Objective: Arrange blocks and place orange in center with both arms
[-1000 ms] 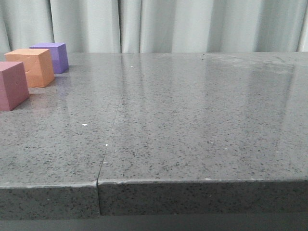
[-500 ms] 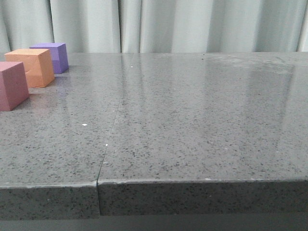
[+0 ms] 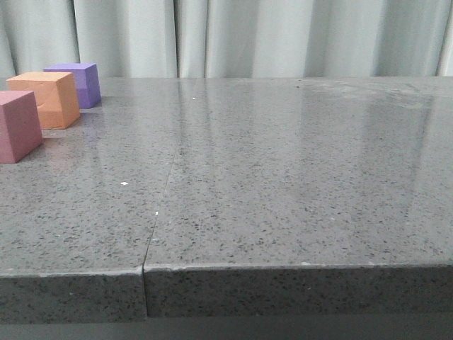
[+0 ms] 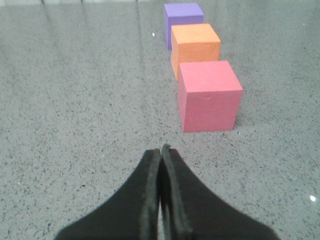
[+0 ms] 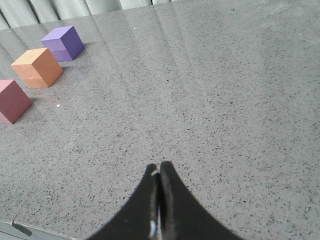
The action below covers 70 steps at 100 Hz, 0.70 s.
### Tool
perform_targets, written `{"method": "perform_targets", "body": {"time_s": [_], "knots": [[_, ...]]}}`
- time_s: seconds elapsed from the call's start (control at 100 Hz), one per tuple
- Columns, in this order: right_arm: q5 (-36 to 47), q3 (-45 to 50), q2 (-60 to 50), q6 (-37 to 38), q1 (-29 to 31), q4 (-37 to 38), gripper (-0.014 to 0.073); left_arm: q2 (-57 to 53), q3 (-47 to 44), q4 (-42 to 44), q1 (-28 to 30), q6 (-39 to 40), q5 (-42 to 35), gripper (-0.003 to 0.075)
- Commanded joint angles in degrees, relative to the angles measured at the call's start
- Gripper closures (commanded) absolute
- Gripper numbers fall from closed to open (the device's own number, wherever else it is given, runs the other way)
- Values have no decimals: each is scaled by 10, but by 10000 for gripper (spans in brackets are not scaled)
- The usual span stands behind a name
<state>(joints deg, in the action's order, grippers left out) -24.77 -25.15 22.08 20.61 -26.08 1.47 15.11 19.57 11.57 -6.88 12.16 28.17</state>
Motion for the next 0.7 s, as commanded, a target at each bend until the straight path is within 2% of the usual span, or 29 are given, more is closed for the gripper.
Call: {"method": "perform_targets", "body": {"time_s": [0.0,0.1,0.2,0.37,0.69], "knots": [[44,-13,3,-6,0,7,661,-15,-5,-41,21,-42,-85,741],[44,-13,3,-6,0,7,661,-42,-40,-85,47,-61,-125,741],[44,-13,3,-6,0,7,661,-74,-79,-87,63,-61,-176,741],[44,-13,3,-6,0,7,661,-122,-143,-87,63,-61,-239,741],[44,-13,3,-6,0,7,661,-130,-221,-106,63,-62,-323,741]]}}
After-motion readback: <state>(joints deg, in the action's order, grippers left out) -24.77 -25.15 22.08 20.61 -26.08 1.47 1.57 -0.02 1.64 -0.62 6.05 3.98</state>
